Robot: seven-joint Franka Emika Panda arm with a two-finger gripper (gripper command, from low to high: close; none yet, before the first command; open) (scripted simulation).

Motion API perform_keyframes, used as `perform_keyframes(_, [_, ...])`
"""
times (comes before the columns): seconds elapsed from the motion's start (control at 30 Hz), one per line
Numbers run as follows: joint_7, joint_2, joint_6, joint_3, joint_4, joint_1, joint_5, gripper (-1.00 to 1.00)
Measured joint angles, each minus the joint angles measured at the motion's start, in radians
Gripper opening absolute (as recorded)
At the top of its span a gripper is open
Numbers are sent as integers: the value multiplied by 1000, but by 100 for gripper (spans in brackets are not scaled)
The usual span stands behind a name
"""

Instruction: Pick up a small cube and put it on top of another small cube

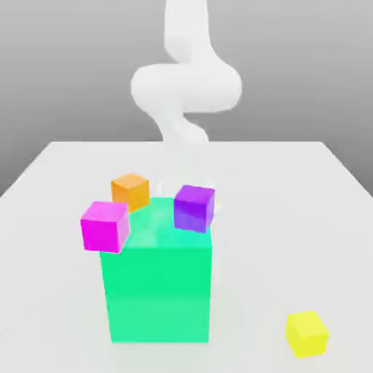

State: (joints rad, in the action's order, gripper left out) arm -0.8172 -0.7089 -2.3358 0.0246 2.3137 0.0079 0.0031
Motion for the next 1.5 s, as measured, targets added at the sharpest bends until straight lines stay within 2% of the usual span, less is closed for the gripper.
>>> perform_keyframes(0.33, [-88,367,-145,111,55,34,-13,0])
perform_keyframes(0.63, [-205,695,-272,193,104,96,-78,0])
perform_keyframes(0.87, [-303,952,-372,198,139,172,-142,0])
perform_keyframes(1.03, [-365,1134,-503,130,110,235,-216,0])
perform_keyframes(1.07, [-370,1152,-517,121,106,243,-223,-100])
perform_keyframes(1.3, [-370,1148,-515,124,107,241,-222,-100])
perform_keyframes(1.5, [-281,953,-360,182,147,186,-140,-100])
